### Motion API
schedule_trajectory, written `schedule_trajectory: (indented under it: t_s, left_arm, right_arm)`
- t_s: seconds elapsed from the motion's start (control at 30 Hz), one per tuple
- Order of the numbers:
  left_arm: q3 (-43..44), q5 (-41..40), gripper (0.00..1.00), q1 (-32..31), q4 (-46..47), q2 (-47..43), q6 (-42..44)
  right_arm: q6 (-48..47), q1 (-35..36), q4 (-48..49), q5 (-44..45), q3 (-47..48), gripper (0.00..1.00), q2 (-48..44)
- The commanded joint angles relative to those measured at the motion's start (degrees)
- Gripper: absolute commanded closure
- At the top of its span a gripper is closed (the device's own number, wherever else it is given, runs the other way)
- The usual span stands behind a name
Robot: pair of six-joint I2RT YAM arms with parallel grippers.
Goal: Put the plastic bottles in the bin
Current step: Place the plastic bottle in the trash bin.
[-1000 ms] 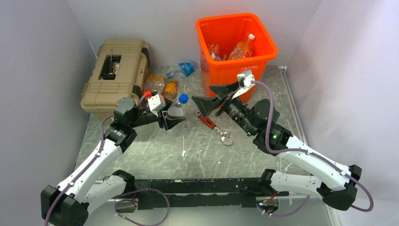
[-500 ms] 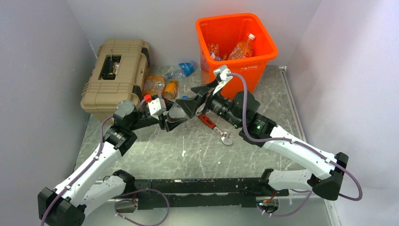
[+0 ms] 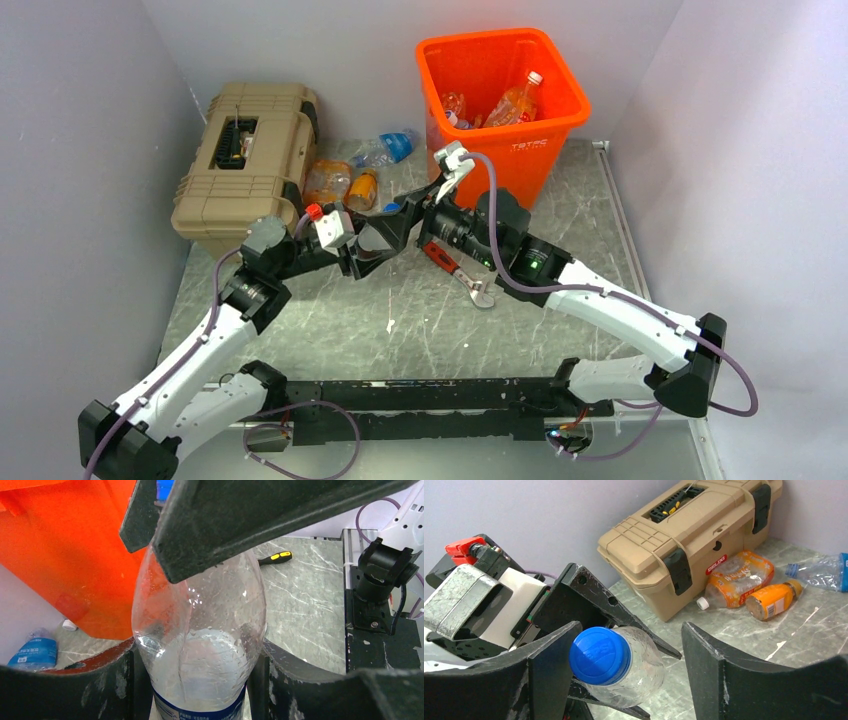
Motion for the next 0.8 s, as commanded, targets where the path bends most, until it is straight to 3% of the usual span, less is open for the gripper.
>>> schedule_trajectory:
  t_s: [0.0,0.3,0.37,0.4,0.53,0.6,0.67,0.77]
  left_arm:
    - [-0.14,-1.45,0.91,-0.81,1.43,-1.67,1.58]
    - [-0.58,-2.96,0.88,-1.48,1.17,-2.01,2.32]
    - [-0.8,-3.52,0.84,-1.65,0.96,-2.35,2.31]
    - [-0.92,-4.06,0.8,-1.74,1.01,-2.6,2.24]
    - [-1.41,-5.5,0.49,-2.04,1.15,-3.39,2.19]
    - [-1.19,-6.02,0.16,-2.14,0.8,-3.31,1.99]
    - [-0.86,-6.46,0.03,-2.22,0.44,-3.19,1.78]
    - [-1.08,-8.34,0.01,-2.24,0.88,-3.38,1.5]
  right_arm:
    - [0.86,0.07,3.14,0.31,0.66,0.28,0.06]
    - [0.55,-0.02,4.53,-0.2,-0.46,0.72,0.16]
    - [0.29,-0.02,4.31,-0.26,-0.53,0.9,0.0]
    - [0.32,-0.02,4.29,0.21,-0.8,1.0,-0.22]
    - [-0.39,-0.02,4.4,1.43,-1.91,1.0,-1.23]
    - [-0.72,-0.02,4.15,1.74,-2.19,1.0,-1.58]
    - [-1.07,-0.02,3.75,2.14,-2.28,1.0,-2.13]
    - [-2.28,-0.02,2.7,3.44,-2.22,1.0,-3.42]
